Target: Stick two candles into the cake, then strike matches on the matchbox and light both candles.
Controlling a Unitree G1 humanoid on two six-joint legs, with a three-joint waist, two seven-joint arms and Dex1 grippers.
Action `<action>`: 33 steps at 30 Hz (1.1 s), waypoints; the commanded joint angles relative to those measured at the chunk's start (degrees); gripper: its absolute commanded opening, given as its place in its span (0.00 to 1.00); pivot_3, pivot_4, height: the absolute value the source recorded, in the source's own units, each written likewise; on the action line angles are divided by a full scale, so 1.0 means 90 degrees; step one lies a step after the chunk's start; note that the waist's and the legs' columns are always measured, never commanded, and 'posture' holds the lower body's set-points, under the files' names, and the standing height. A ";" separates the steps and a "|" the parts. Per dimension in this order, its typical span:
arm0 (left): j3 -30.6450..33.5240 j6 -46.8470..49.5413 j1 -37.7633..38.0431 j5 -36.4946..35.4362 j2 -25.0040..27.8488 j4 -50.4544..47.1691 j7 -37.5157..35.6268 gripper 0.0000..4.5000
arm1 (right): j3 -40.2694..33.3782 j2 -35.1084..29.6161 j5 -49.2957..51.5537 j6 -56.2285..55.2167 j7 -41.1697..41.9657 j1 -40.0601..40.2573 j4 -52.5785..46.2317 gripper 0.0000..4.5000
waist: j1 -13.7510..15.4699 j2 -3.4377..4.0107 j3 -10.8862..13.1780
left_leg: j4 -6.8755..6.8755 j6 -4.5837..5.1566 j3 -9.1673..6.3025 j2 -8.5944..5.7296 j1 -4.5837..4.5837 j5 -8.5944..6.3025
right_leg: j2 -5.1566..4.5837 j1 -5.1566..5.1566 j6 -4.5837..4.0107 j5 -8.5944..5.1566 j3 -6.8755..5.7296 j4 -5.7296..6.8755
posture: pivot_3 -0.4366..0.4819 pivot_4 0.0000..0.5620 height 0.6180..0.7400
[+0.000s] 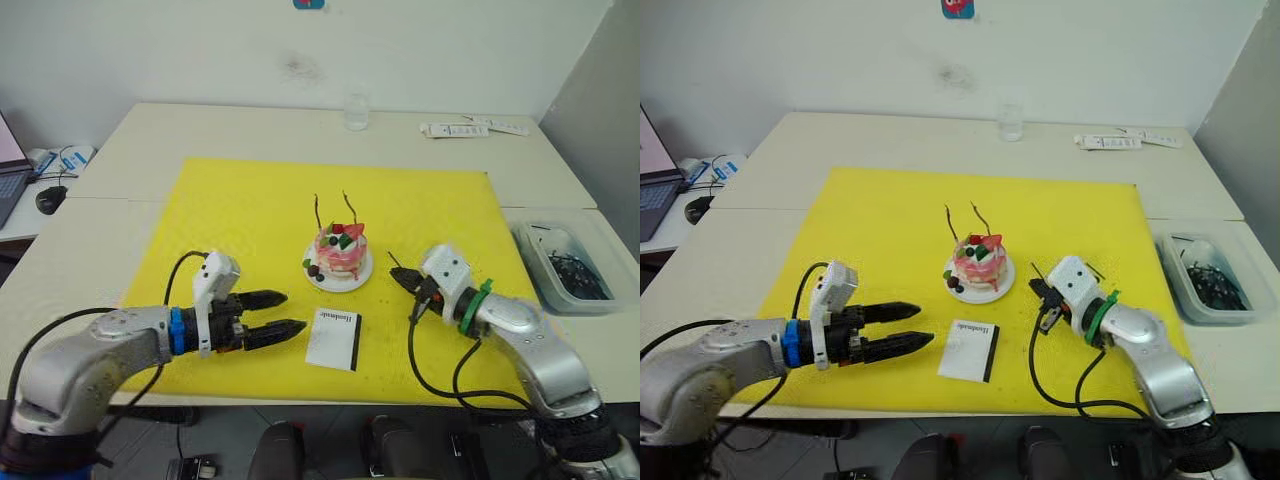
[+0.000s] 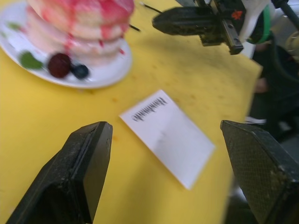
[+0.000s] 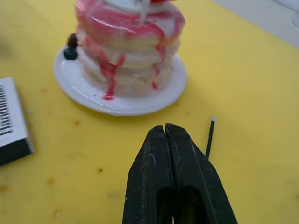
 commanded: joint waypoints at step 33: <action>-0.0363 0.3244 -0.1755 -0.0592 -0.1592 0.2402 0.1301 0.91 | 0.1549 -0.1404 0.0446 0.1721 0.0956 -0.0985 -0.0893 0.00 | 0.0037 -0.0008 -0.0004 | 0.0010 0.0000 0.0004 -0.0025 -0.0003 0.0000 | -0.0008 0.0006 0.0003 0.0002 0.0008 -0.0003 | 0.48 0.27 1.00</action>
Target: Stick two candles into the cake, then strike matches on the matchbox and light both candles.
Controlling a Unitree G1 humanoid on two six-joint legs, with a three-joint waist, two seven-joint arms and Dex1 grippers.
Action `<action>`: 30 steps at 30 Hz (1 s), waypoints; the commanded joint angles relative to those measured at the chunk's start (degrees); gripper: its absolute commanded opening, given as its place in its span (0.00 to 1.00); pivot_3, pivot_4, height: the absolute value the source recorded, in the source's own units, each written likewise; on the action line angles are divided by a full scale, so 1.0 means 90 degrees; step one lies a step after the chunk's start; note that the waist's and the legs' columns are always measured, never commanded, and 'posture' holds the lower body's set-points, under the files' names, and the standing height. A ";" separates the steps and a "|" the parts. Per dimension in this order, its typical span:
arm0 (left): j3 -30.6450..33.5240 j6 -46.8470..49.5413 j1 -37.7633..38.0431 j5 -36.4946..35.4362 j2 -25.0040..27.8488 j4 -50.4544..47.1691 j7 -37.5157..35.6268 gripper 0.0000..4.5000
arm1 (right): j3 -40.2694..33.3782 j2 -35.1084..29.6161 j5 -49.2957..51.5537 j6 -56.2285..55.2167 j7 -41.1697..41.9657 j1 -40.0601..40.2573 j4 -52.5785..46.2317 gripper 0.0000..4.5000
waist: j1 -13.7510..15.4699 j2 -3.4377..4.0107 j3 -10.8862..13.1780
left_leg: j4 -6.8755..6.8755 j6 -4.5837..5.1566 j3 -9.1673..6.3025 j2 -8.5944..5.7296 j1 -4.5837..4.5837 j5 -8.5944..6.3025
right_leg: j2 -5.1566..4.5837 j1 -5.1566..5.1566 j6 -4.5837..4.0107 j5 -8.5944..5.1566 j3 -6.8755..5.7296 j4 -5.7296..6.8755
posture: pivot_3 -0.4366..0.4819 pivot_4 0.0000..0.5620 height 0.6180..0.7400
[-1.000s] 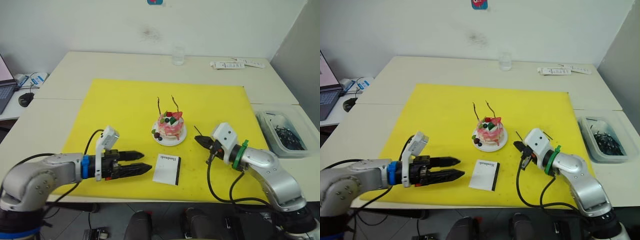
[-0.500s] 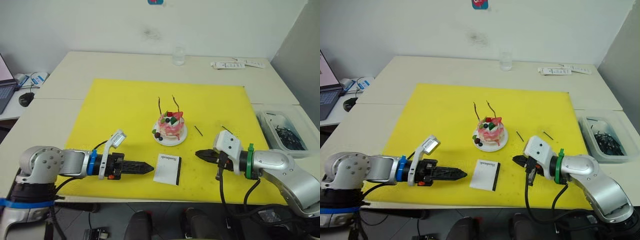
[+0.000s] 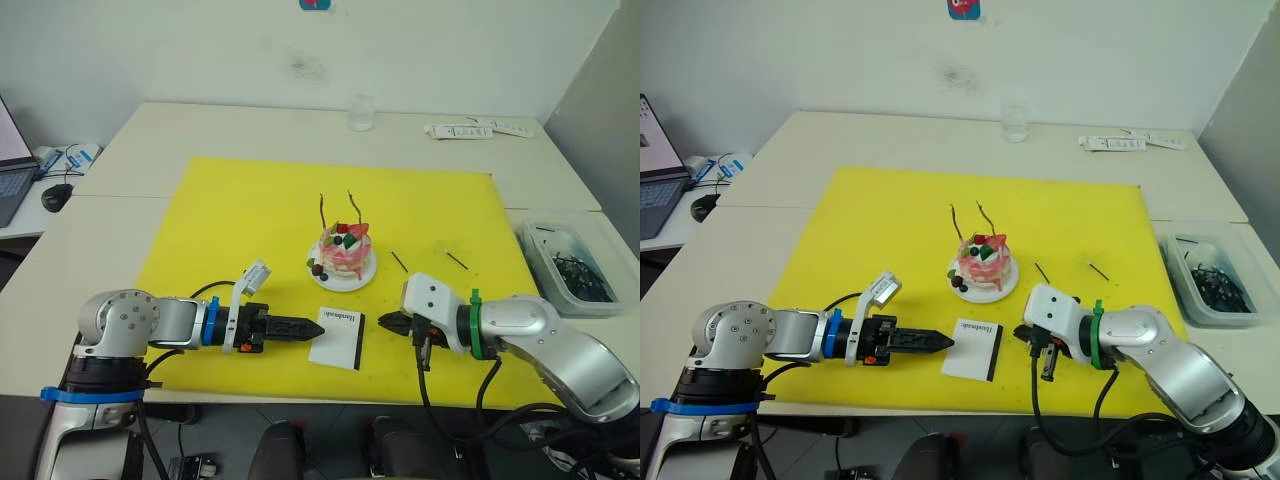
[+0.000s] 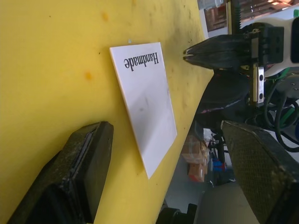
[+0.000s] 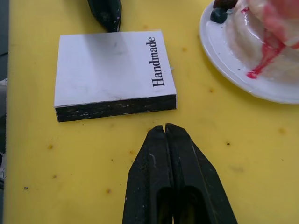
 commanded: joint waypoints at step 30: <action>0.0339 0.0180 0.0446 0.0146 -0.0647 -0.0464 0.0430 0.91 | 0.0834 0.1227 -0.0508 -0.0331 0.0324 -0.0557 0.0813 0.00 | 0.0009 -0.0002 -0.0003 | 0.0001 0.0000 -0.0003 -0.0001 0.0003 0.0000 | -0.0004 0.0007 0.0004 0.0002 -0.0003 -0.0002 | 0.48 0.27 1.00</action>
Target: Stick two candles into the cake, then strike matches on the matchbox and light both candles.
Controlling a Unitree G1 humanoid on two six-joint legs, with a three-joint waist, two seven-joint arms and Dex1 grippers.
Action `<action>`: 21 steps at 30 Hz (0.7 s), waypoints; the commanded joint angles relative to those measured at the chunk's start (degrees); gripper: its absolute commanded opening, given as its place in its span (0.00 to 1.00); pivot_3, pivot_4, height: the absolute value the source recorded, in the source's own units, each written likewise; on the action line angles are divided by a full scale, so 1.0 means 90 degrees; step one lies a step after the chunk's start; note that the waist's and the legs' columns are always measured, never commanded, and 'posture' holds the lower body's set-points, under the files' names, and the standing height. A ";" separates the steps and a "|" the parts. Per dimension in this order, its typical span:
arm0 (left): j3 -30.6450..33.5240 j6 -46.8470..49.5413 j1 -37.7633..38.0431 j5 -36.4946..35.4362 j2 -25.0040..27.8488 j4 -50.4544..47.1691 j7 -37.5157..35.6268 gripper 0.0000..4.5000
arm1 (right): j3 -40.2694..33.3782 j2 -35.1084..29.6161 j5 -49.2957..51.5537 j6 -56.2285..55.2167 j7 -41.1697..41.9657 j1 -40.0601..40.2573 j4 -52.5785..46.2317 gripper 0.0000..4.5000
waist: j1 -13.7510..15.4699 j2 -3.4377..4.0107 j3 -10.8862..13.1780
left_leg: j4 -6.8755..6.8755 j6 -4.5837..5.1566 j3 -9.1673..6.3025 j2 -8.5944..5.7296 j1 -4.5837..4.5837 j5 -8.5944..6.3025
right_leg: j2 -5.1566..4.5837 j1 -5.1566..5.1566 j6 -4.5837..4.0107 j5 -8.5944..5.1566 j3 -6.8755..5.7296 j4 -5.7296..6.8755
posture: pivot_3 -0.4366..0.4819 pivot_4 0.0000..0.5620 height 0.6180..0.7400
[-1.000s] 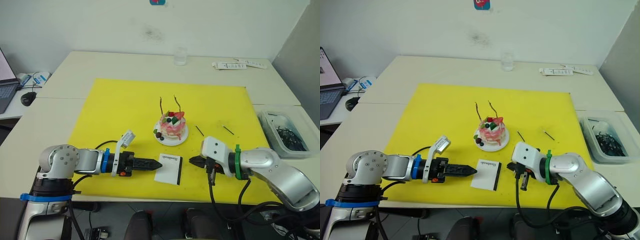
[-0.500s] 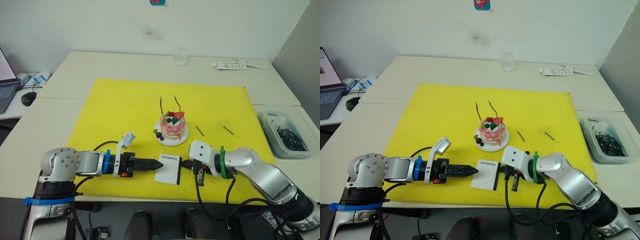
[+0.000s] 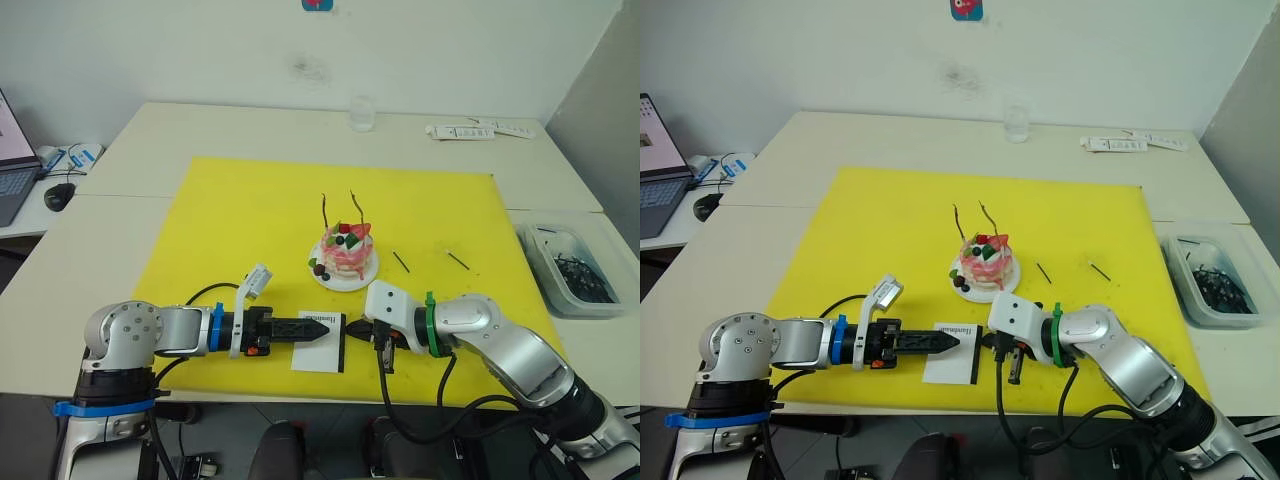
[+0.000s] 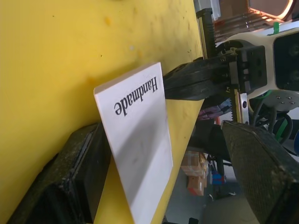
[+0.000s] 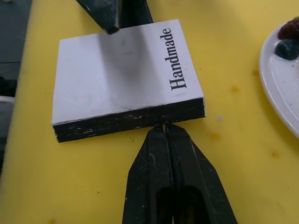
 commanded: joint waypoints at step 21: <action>-0.0145 0.0046 0.0285 0.0205 -0.0290 -0.0373 0.0230 0.91 | -0.0127 0.0440 0.0495 0.0750 -0.0168 -0.0155 -0.0248 0.00 | 0.0002 0.0000 0.0000 | -0.0001 0.0000 0.0000 -0.0002 0.0000 0.0000 | -0.0005 0.0001 0.0000 0.0000 0.0000 -0.0003 | 0.48 0.27 1.00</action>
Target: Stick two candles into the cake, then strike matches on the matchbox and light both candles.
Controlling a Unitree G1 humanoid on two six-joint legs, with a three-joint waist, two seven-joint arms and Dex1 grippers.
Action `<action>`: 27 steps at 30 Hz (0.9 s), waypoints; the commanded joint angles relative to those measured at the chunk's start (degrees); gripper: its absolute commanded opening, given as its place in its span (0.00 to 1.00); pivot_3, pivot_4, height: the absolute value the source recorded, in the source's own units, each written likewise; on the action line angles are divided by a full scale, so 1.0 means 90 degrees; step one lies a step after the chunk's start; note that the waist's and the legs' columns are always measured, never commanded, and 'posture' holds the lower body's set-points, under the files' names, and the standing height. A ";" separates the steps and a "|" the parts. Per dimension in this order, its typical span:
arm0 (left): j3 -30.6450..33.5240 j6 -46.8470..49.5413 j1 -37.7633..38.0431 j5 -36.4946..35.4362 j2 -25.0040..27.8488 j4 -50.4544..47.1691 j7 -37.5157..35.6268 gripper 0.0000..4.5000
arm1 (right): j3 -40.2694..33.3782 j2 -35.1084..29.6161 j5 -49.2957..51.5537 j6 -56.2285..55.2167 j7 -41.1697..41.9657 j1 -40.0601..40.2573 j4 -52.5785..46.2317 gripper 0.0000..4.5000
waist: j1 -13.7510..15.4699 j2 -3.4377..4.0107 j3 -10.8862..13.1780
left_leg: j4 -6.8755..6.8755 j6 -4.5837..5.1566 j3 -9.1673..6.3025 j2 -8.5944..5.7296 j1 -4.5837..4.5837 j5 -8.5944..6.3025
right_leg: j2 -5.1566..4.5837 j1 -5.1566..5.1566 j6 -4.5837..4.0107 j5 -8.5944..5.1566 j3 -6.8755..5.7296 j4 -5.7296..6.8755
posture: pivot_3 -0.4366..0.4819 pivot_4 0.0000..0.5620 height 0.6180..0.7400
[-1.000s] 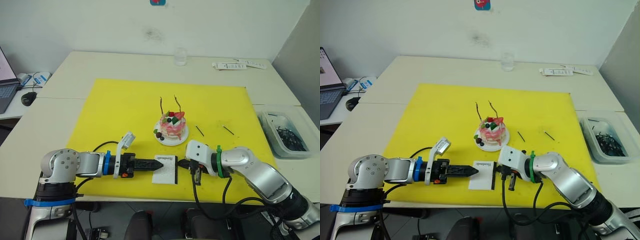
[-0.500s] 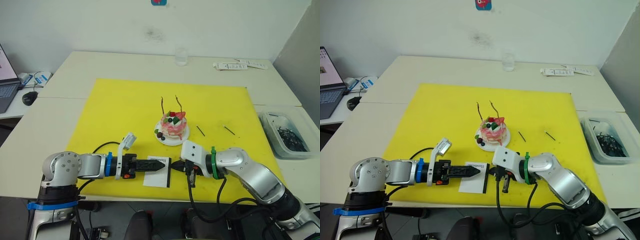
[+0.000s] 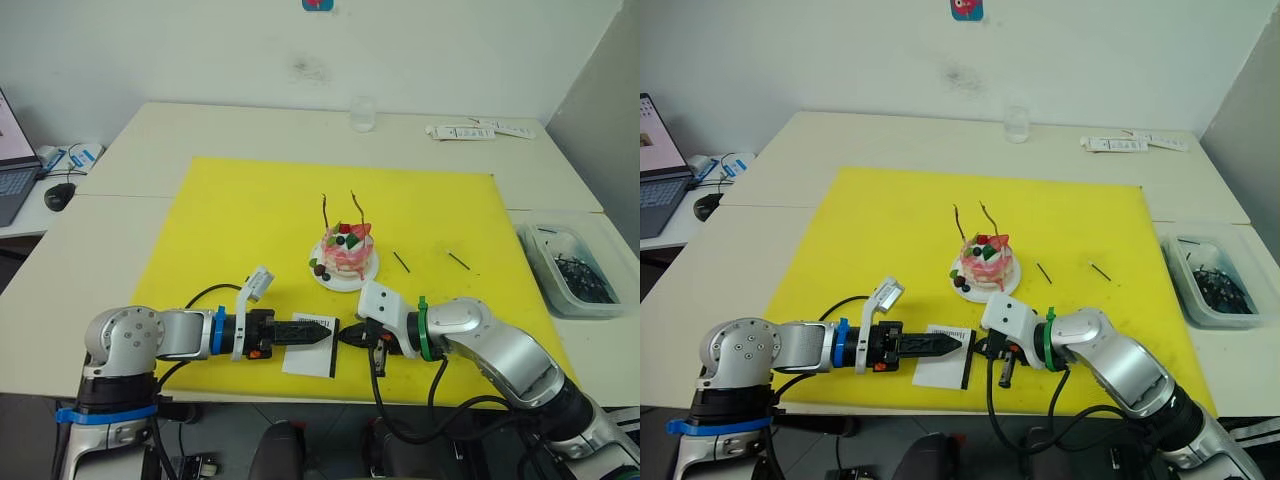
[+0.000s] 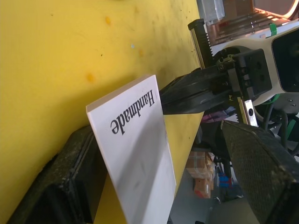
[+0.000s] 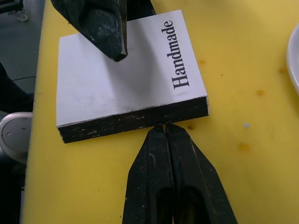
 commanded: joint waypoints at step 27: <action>-0.0617 -0.0405 0.0344 0.0896 -0.0240 -0.0209 0.0190 0.00 | -0.0092 0.0042 0.0159 0.0031 -0.0094 -0.0201 -0.0228 0.00 | 0.0010 0.0001 -0.0002 | -0.0001 0.0000 0.0000 -0.0006 0.0001 0.0000 | -0.0024 0.0003 0.0004 0.0002 -0.0001 -0.0004 | 0.48 0.27 1.00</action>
